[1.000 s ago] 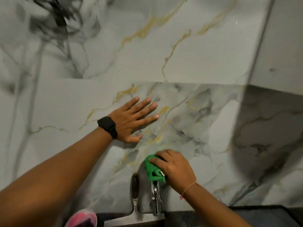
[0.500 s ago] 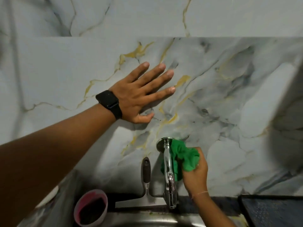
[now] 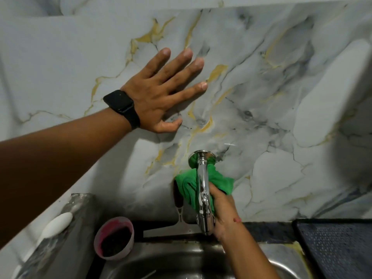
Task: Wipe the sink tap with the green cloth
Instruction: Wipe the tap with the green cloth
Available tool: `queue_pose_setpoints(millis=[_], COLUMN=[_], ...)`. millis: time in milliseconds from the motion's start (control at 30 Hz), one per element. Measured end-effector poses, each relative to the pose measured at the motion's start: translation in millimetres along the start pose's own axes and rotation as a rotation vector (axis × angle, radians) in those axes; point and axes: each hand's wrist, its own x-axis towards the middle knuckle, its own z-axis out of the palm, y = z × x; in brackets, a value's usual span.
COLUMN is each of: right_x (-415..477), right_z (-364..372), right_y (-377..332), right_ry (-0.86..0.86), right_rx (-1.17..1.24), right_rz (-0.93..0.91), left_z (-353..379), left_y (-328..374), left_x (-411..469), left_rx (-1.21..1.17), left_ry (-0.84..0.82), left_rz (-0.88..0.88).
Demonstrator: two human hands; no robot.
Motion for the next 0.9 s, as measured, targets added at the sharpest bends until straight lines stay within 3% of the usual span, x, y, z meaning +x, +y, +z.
queue_pose_setpoints(millis=[67, 133, 267, 367, 533, 667, 767, 900], right_x=[-3, -10, -24, -35, -44, -36, -33, -28], right_z=[-5, -4, 23, 67, 122, 128, 118, 106], right_y=[-11, -33, -79, -102, -64, -15, 2, 7], right_ry=[0.157, 0.188, 0.083, 0.014, -0.373, -0.336, -0.365, -0.434], right_rx=[-0.153, -0.500, -1.540, -2.159, -2.692, -3.183, -3.414, -3.649], right_rz=[-0.375, -0.716, -1.152, -1.138, -1.189, -1.186, -1.185, -1.049], left_z=[0, 0, 2, 1, 1, 4, 3, 5], left_y=[0, 0, 0, 0, 0, 0, -1, 0], left_x=[-1, 0, -1, 0, -1, -2, -3, -2], left_rx=[-0.010, -0.017, -0.048, -0.076, -0.107, -0.115, -0.127, -0.138], left_ry=[-0.006, -0.006, -0.006, -0.012, -0.005, 0.004, 0.013, 0.015], left_rz=[-0.005, -0.006, -0.013, -0.015, -0.023, -0.026, -0.016, -0.016])
